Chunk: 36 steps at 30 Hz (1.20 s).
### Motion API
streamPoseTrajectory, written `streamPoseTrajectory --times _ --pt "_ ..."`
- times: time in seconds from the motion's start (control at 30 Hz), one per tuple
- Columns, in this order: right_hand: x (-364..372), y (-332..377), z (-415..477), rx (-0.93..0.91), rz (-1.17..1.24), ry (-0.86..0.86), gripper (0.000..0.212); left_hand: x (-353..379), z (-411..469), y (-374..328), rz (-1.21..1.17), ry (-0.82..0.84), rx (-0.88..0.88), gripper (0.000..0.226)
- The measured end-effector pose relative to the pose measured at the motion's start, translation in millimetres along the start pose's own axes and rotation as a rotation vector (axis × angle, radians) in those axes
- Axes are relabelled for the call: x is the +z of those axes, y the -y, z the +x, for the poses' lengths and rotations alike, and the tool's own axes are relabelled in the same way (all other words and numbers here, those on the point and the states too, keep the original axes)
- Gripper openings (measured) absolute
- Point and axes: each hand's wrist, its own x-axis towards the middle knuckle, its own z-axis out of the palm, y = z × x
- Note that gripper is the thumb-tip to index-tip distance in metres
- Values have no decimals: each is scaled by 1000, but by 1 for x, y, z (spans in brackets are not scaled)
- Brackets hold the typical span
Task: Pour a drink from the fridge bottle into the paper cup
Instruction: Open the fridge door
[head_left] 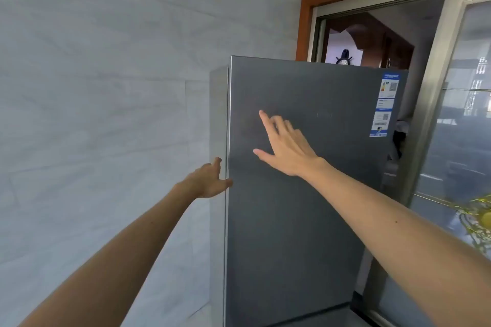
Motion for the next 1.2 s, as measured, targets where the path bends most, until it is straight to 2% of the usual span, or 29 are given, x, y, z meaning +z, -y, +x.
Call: streamPoseTrajectory --times 0.13,0.3,0.67,0.83,1.03,1.2 --pt "2 -7 32 -1 24 -214 88 18 3 -4 -191 27 34 66" --pt "10 -2 71 -45 -28 -350 91 32 12 -4 -333 -25 71 59" --pt "54 -2 102 -27 -46 -436 86 57 37 12 -384 -111 62 51" --pt "64 -3 108 -19 -57 -510 86 76 45 20 -439 -136 62 69" --pt "69 -3 111 -34 -63 -608 85 88 55 21 -518 -165 74 62" --pt "68 -3 110 -29 -56 -599 84 94 57 23 -553 -206 33 74"
